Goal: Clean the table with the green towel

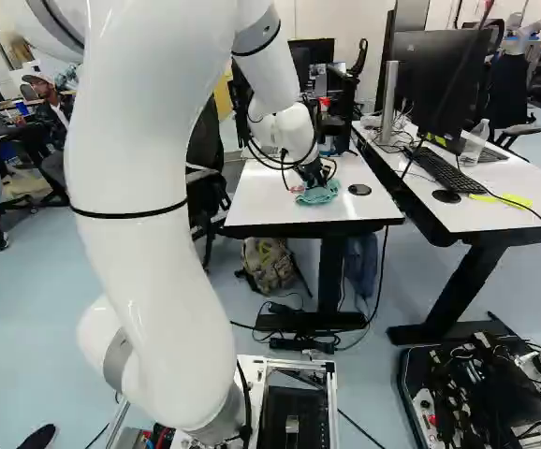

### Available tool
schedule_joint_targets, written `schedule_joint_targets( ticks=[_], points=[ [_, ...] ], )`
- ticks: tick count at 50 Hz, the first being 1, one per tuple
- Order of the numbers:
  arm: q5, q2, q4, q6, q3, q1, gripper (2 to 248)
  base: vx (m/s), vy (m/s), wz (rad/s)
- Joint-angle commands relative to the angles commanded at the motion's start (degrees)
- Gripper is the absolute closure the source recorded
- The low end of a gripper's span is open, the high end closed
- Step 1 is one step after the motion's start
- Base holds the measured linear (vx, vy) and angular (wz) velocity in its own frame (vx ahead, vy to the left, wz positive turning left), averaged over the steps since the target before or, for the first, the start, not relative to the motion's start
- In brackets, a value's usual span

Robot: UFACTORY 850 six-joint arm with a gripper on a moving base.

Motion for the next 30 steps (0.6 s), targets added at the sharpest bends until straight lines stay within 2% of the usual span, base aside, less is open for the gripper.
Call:
schedule_joint_targets(
  ticks=[11,30],
  points=[
    [0.00,1.97,0.00,0.00,2.40,-1.17,202,0.000,0.000,0.000],
    [0.00,4.05,0.00,0.00,4.90,-4.63,202,0.000,0.000,0.000]
  ],
)
